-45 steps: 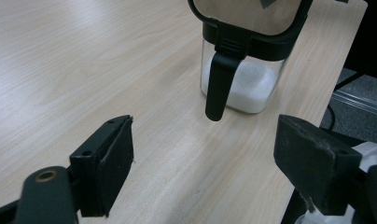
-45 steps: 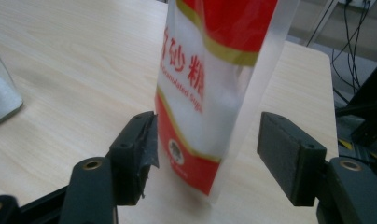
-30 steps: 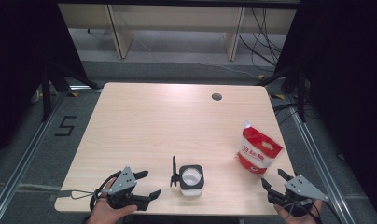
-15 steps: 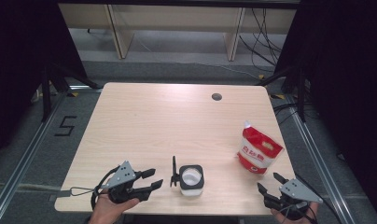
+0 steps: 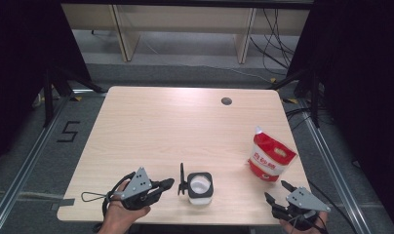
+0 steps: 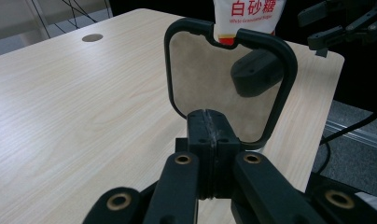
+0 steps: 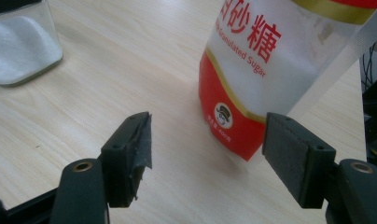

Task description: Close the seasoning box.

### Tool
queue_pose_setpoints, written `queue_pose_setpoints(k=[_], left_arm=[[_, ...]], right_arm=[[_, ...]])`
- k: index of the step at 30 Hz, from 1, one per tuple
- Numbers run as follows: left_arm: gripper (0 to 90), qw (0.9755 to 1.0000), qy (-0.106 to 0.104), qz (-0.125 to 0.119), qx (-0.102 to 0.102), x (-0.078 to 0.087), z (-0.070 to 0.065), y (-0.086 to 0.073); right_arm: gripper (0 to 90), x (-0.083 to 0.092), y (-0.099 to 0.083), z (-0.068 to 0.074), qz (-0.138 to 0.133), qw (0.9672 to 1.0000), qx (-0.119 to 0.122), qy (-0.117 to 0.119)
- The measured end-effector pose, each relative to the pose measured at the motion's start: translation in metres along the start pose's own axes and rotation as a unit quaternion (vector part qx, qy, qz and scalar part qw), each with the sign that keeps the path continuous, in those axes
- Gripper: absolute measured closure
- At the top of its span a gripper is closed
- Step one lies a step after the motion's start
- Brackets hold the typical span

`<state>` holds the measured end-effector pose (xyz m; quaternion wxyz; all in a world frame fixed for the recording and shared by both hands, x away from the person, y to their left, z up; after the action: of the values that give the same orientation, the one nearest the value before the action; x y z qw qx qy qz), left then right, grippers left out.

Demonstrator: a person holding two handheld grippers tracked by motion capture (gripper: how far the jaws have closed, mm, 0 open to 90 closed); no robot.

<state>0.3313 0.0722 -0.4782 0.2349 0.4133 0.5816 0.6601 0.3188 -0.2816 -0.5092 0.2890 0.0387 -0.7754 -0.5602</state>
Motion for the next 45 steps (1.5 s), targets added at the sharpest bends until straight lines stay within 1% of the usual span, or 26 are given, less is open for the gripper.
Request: queue_pose_setpoints(k=[1, 2, 3, 8, 9, 10, 13, 16, 17, 18, 19, 20, 22, 23, 25, 26, 27, 29, 30, 33, 34, 35, 36, 39, 41, 45], left_arm=[[88.9, 1.0000, -0.001, 0.005, -0.003, -0.001, 0.000, 0.000], [88.9, 1.0000, -0.001, 0.003, 0.004, -0.002, -0.002, 0.000], [88.9, 1.0000, -0.005, 0.003, -0.002, -0.003, -0.002, 0.001], [88.9, 0.9999, -0.008, 0.006, -0.009, -0.010, -0.005, 0.003], [88.9, 0.9999, -0.009, 0.004, -0.004, -0.011, -0.005, 0.004], [89.0, 0.9999, -0.010, 0.002, 0.002, -0.012, -0.007, 0.005], [89.0, 0.9998, -0.013, 0.007, -0.015, -0.014, -0.007, 0.007], [89.0, 0.9999, -0.013, 0.002, -0.003, -0.016, -0.008, 0.009], [89.0, 0.9998, -0.016, 0.003, -0.008, -0.016, -0.008, 0.009], [89.0, 0.9999, -0.016, 0.001, -0.001, -0.018, -0.010, 0.010], [89.0, 0.9998, -0.017, 0.004, -0.004, -0.019, -0.010, 0.010], [89.0, 0.9998, -0.019, 0.005, -0.006, -0.021, -0.012, 0.010], [89.0, 0.9997, -0.023, 0.006, 0.001, -0.025, -0.016, 0.011], [89.0, 0.9994, -0.031, 0.010, -0.011, -0.027, -0.018, 0.011], [89.0, 0.9993, -0.033, 0.012, -0.016, -0.032, -0.020, 0.011], [88.9, 0.9994, -0.034, 0.011, -0.004, -0.034, -0.022, 0.011], [88.9, 0.9992, -0.036, 0.014, -0.014, -0.035, -0.022, 0.011], [88.9, 0.9992, -0.036, 0.014, -0.005, -0.038, -0.023, 0.010], [88.9, 0.9989, -0.041, 0.015, -0.015, -0.040, -0.023, 0.010], [88.8, 0.9989, -0.043, 0.019, -0.007, -0.044, -0.026, 0.008], [88.8, 0.9986, -0.044, 0.022, -0.016, -0.045, -0.026, 0.007], [88.8, 0.9986, -0.045, 0.024, -0.011, -0.046, -0.028, 0.006], [88.7, 0.9986, -0.046, 0.026, -0.008, -0.048, -0.029, 0.004], [88.3, 0.9981, -0.052, 0.031, -0.012, -0.053, -0.031, 0.000], [88.3, 0.9981, -0.051, 0.033, -0.014, -0.053, -0.031, -0.001], [87.7, 0.9980, -0.051, 0.033, -0.016, -0.053, -0.031, -0.001]], right_arm=[[33.7, 0.000, 0.000, 0.001, 0.001, 1.0000, -0.003, 0.002], [33.7, 0.000, -0.001, 0.002, 0.006, 0.9999, -0.008, 0.005], [33.6, 0.001, -0.001, 0.004, 0.010, 0.9998, -0.016, 0.007], [33.3, -0.001, -0.001, 0.003, 0.004, 1.0000, -0.002, 0.003], [33.3, 0.000, -0.001, 0.003, 0.005, 1.0000, -0.006, 0.005], [33.2, -0.001, 0.000, 0.001, 0.002, 1.0000, 0.006, 0.006], [33.2, -0.001, 0.000, 0.001, 0.003, 1.0000, 0.004, 0.006], [33.3, -0.001, 0.000, 0.002, 0.002, 0.9999, 0.008, 0.007], [33.4, -0.001, 0.000, 0.003, 0.000, 1.0000, 0.005, 0.008], [33.4, -0.002, 0.001, 0.002, -0.002, 0.9999, 0.010, 0.007], [33.4, -0.001, 0.001, 0.003, -0.002, 1.0000, 0.000, 0.002], [33.4, -0.001, 0.001, 0.001, -0.004, 0.9999, 0.009, 0.006], [33.4, 0.000, 0.000, 0.002, 0.004, 1.0000, 0.002, 0.007], [33.4, -0.001, 0.000, 0.001, 0.003, 1.0000, 0.005, 0.006], [33.4, -0.001, 0.001, 0.001, -0.001, 1.0000, 0.005, 0.006], [33.4, -0.001, 0.001, 0.001, 0.000, 0.9999, 0.010, 0.003], [33.4, 0.000, 0.001, 0.001, -0.001, 1.0000, 0.008, 0.005], [33.4, 0.000, 0.001, 0.003, 0.004, 0.9999, 0.006, 0.008], [33.4, 0.000, 0.001, 0.002, 0.001, 0.9999, 0.012, 0.005], [33.4, 0.000, 0.001, 0.002, 0.000, 0.9999, 0.011, 0.006], [33.5, 0.000, 0.001, 0.002, -0.001, 0.9999, 0.011, 0.006], [33.4, -0.001, 0.002, 0.002, -0.002, 0.9999, 0.014, 0.006], [33.4, 0.000, 0.001, 0.004, 0.001, 0.9999, 0.006, 0.008], [33.4, -0.001, 0.002, 0.004, 0.001, 0.9999, 0.012, 0.009], [33.4, -0.001, 0.002, 0.003, -0.003, 0.9998, 0.018, 0.008], [33.3, -0.001, 0.001, 0.005, 0.001, 0.9999, 0.010, 0.012]])
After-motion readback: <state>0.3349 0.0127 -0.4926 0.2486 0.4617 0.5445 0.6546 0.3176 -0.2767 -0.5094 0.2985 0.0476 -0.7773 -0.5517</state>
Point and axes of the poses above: each handheld gripper's, and its own axes: x roughly backward along the jaws, y roughly out of its top, z roughly to its left, the point moved 8 cm from there along -x, roughly forward along the jaws, and after that the axes turned 7 degrees about -z, right-handed, at the moved point
